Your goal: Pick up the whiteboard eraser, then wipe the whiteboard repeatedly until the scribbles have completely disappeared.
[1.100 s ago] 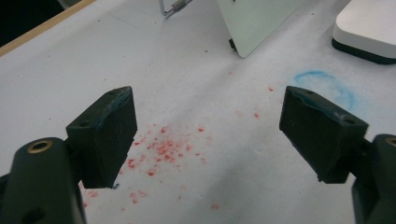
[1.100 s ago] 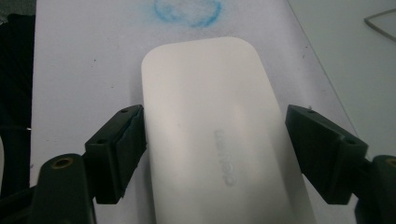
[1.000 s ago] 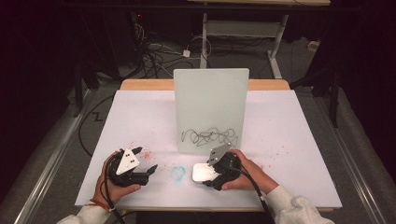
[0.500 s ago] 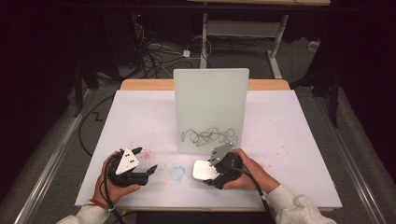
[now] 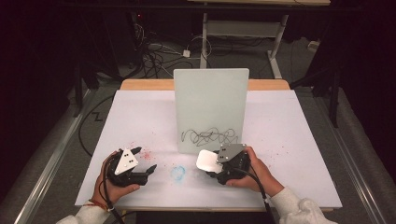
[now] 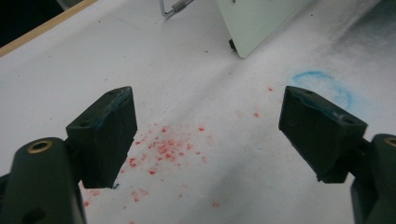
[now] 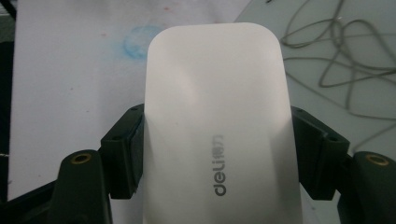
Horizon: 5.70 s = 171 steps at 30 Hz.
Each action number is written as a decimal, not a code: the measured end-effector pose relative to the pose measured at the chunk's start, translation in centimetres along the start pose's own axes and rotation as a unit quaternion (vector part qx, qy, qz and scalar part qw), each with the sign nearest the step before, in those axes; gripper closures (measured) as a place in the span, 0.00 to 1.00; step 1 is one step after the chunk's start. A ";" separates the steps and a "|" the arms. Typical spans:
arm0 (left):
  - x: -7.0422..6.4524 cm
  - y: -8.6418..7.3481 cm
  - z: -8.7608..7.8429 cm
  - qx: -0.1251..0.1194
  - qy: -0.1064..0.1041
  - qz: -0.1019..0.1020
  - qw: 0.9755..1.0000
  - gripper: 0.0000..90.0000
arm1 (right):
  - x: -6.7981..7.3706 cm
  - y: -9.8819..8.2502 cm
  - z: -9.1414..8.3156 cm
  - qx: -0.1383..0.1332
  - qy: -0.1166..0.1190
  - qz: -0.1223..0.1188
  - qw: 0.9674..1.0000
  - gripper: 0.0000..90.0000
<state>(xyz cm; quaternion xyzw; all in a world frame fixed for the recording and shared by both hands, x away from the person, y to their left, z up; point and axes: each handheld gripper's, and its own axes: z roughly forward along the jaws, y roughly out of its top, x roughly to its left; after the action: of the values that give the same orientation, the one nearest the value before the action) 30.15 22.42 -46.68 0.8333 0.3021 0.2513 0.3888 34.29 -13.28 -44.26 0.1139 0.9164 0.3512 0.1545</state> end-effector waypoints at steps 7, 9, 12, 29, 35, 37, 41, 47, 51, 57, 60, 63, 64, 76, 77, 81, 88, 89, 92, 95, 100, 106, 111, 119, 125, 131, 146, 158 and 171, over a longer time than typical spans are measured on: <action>0.0 0.0 -0.1 -0.004 0.000 0.000 1.000 0.21 | -0.9 -0.3 -1.6 -0.034 -0.041 0.014 0.998 0.34; 0.0 0.0 0.0 -0.005 0.001 -0.001 1.000 0.21 | -1.1 -0.4 -2.1 -0.041 -0.053 0.018 0.998 0.34; 0.0 0.0 0.1 -0.006 0.000 -0.001 1.000 0.21 | -1.5 -0.7 -2.8 -0.048 -0.066 0.024 0.996 0.34; 0.1 -0.2 -0.2 -0.007 0.000 -0.006 1.000 0.21 | -2.7 -1.8 -4.9 -0.077 -0.140 0.050 0.986 0.34; 0.0 -0.2 -0.2 -0.006 0.001 -0.006 1.000 0.21 | -2.6 -1.7 -5.9 -0.091 -0.202 0.040 0.974 0.34; 0.0 -0.3 -0.2 -0.006 0.000 -0.007 1.000 0.21 | -2.8 -1.7 -6.0 -0.093 -0.218 0.040 0.971 0.34; 0.1 -0.4 -0.3 -0.005 0.004 -0.008 1.000 0.21 | -3.0 -1.8 -5.6 -0.088 -0.243 0.031 0.966 0.34; 0.0 -0.2 -0.1 -0.002 0.005 -0.002 1.000 0.21 | -2.9 -2.3 -4.4 -0.071 -0.270 0.007 0.960 0.34; -0.1 -0.2 -0.2 -0.003 0.008 0.003 1.000 0.21 | -3.0 -2.5 -3.5 -0.064 -0.276 0.002 0.959 0.34; 0.0 -0.3 -0.3 -0.004 0.012 0.001 1.000 0.21 | -3.2 -2.7 -2.1 -0.049 -0.287 -0.017 0.957 0.34; -0.1 -0.2 -0.3 -0.003 0.009 -0.005 1.000 0.21 | -3.4 -3.1 -1.2 -0.043 -0.275 -0.008 0.960 0.34; 0.0 -0.2 -0.4 -0.009 0.011 0.000 1.000 0.21 | -3.2 -3.1 -0.9 -0.042 -0.282 -0.018 0.958 0.34; 0.0 -0.2 -0.4 -0.010 0.012 0.000 1.000 0.21 | -3.0 -3.1 -0.6 -0.037 -0.286 -0.029 0.957 0.34; 0.0 -0.2 -0.4 -0.007 0.016 0.001 1.000 0.21 | -1.0 -3.4 1.6 0.016 -0.325 -0.098 0.940 0.34; 0.0 -0.2 -0.5 -0.005 0.016 0.002 1.000 0.21 | -1.0 -3.4 1.6 0.016 -0.325 -0.098 0.940 0.34; 0.0 -0.3 -0.5 -0.003 0.014 -0.004 1.000 0.21 | -1.9 -3.7 0.4 0.010 -0.377 -0.084 0.922 0.34; 0.0 -0.2 -0.4 -0.006 0.019 -0.001 1.000 0.21 | -2.1 -4.0 0.2 0.009 -0.392 -0.071 0.917 0.34; 0.0 -0.2 -0.4 -0.006 0.018 -0.001 1.000 0.21 | -2.0 -4.0 0.2 0.014 -0.391 -0.077 0.917 0.34; 0.0 -0.2 -0.4 -0.006 0.017 -0.001 1.000 0.21 | -1.8 -4.2 0.4 0.019 -0.385 -0.081 0.919 0.34; 0.0 -0.2 -0.4 -0.008 0.017 -0.002 1.000 0.21 | -1.4 -4.2 0.9 0.028 -0.379 -0.090 0.921 0.34; -0.1 -0.1 -0.3 -0.004 0.015 0.002 1.000 0.21 | -0.4 -3.6 2.3 0.045 -0.355 -0.116 0.927 0.34; -0.1 -0.2 -0.3 -0.006 0.013 -0.002 1.000 0.21 | 0.8 -2.6 4.1 0.071 -0.372 -0.155 0.913 0.34; -0.2 -0.2 -0.3 -0.002 0.011 -0.004 1.000 0.21 | 0.8 -2.6 4.2 0.068 -0.370 -0.162 0.912 0.34; 0.1 -0.3 -0.6 -0.005 0.018 -0.005 1.000 0.21 | 0.0 -3.9 2.8 0.085 -0.372 -0.158 0.911 0.34; 0.1 -0.3 -0.7 -0.008 0.019 -0.006 1.000 0.21 | -0.7 -4.6 1.5 0.099 -0.381 -0.137 0.909 0.34; 0.1 -0.3 -0.7 -0.008 0.019 -0.006 1.000 0.21 | -0.8 -4.5 1.4 0.098 -0.389 -0.131 0.907 0.34; 0.0 -0.2 -0.5 -0.009 0.014 -0.007 1.000 0.21 | 1.7 -1.3 5.6 0.092 -0.372 -0.195 0.903 0.34; -0.1 -0.1 -0.4 -0.007 0.014 -0.001 1.000 0.21 | 2.7 0.4 7.4 0.079 -0.366 -0.204 0.905 0.34; 0.0 -0.2 -0.6 -0.010 0.017 -0.004 1.000 0.21 | -0.5 -2.1 2.6 0.076 -0.387 -0.140 0.908 0.34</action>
<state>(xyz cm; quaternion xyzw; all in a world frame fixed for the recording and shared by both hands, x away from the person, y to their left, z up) 29.67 22.81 -46.46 0.8236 0.3097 0.2670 0.3929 35.48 -13.41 -47.43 0.1224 0.8150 0.1835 0.5358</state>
